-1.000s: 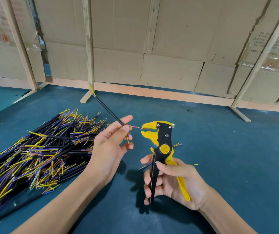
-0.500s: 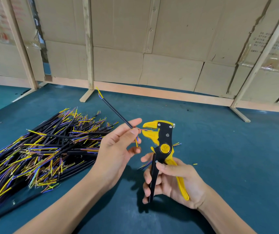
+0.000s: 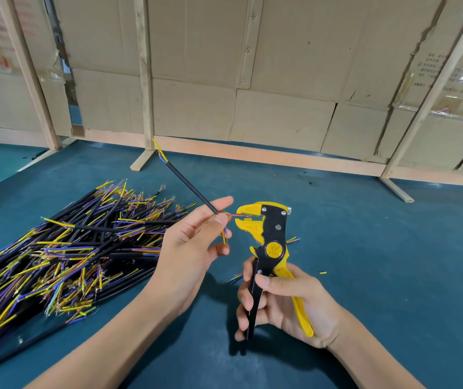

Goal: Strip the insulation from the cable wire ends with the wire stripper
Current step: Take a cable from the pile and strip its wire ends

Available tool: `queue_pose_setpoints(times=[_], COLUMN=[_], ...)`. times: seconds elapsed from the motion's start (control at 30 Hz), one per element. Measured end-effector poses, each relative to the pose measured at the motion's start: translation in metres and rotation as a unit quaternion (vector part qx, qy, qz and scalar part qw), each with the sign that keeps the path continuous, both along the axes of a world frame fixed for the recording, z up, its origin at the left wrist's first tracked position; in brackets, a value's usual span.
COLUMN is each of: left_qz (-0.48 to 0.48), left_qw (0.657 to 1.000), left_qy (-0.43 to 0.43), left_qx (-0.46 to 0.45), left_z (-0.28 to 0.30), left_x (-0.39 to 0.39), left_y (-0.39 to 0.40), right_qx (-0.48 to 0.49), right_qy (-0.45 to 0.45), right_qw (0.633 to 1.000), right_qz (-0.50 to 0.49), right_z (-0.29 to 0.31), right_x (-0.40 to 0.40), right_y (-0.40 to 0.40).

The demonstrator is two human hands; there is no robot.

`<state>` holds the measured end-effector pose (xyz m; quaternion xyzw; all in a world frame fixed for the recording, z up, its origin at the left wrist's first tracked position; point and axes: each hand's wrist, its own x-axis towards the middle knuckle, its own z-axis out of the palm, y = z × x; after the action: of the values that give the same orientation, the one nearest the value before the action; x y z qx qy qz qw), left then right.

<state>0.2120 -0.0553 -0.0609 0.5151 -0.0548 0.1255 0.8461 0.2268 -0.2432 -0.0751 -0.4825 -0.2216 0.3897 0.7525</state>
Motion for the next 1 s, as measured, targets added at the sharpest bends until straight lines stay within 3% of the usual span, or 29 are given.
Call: queue_pose_setpoints(times=[1.0], left_qz=[-0.027], left_qw=[1.000], left_qy=[-0.011], left_qx=[0.007], left_z=[-0.0018], left_x=[-0.0030], left_y=[-0.0029], right_qx=[0.004], right_qy=[-0.043], right_qw=[0.999], right_qz=[-0.002], right_z=[-0.0062], right_x=[0.0003], right_y=[-0.0013])
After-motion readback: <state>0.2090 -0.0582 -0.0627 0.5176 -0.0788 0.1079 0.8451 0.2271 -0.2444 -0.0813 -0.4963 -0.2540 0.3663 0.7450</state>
